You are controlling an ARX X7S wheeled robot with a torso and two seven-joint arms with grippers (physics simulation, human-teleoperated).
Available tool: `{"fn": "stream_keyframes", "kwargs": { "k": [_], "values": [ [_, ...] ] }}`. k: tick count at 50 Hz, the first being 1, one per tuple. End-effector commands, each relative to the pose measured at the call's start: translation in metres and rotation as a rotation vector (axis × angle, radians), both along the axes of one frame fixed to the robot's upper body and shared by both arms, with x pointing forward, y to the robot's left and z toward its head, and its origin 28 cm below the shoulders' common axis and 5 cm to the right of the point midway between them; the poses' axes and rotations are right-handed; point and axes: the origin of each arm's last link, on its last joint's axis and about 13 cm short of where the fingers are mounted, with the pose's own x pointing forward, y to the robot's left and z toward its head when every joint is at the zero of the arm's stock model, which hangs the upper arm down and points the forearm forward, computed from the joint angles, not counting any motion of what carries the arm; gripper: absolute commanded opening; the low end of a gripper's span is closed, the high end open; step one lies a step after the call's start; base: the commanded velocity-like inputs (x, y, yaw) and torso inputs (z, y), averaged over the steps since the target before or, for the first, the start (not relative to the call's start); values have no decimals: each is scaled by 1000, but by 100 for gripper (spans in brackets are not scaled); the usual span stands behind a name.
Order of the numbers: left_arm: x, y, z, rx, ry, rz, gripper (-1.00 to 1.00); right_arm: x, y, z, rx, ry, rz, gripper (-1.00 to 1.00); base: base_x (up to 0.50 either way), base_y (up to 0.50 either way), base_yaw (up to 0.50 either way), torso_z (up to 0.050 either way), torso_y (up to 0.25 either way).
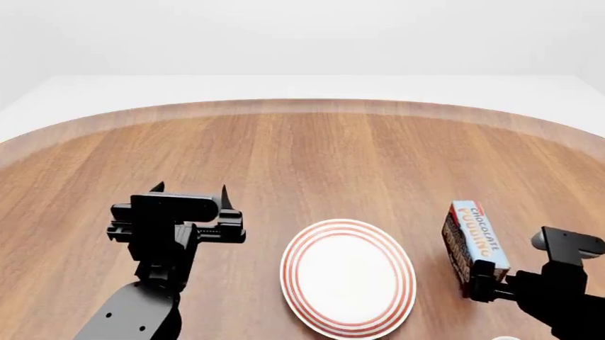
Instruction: Put the chocolate pudding to the right of the plate.
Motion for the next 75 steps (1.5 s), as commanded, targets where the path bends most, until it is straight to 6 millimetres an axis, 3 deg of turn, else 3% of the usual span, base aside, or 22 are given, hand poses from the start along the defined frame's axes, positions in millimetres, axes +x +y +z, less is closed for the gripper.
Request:
{"fn": "stream_keyframes", "kwargs": {
  "k": [1, 13, 25, 34, 46, 55, 64, 75],
  "values": [
    [0, 0, 0, 0, 1, 0, 100, 1, -2, 0, 5, -11, -8, 100, 0, 0, 0, 0, 0],
    [0, 0, 1, 1, -2, 1, 100, 2, -2, 14, 6, -56, -9, 100, 0, 0, 0, 0, 0],
    [0, -1, 2, 4, -5, -1, 100, -1, 5, 76, 5, -290, 29, 100, 0, 0, 0, 0, 0],
    [0, 0, 2, 2, -6, 0, 100, -3, 17, 103, 6, -386, 74, 100, 0, 0, 0, 0, 0],
    [0, 0, 2, 1, -8, 2, 100, -2, 29, 104, 0, -422, 118, 100, 0, 0, 0, 0, 0],
    [0, 0, 5, 0, -16, 1, 100, -18, 65, 121, -182, -674, 156, 100, 0, 0, 0, 0, 0],
    [-1, 1, 12, 2, -35, 6, 100, -37, 93, 98, -324, -867, 133, 100, 0, 0, 0, 0, 0],
    [-3, 1, 23, -9, -68, 3, 100, -53, 107, 95, -365, -959, 145, 100, 0, 0, 0, 0, 0]
  ]
}}
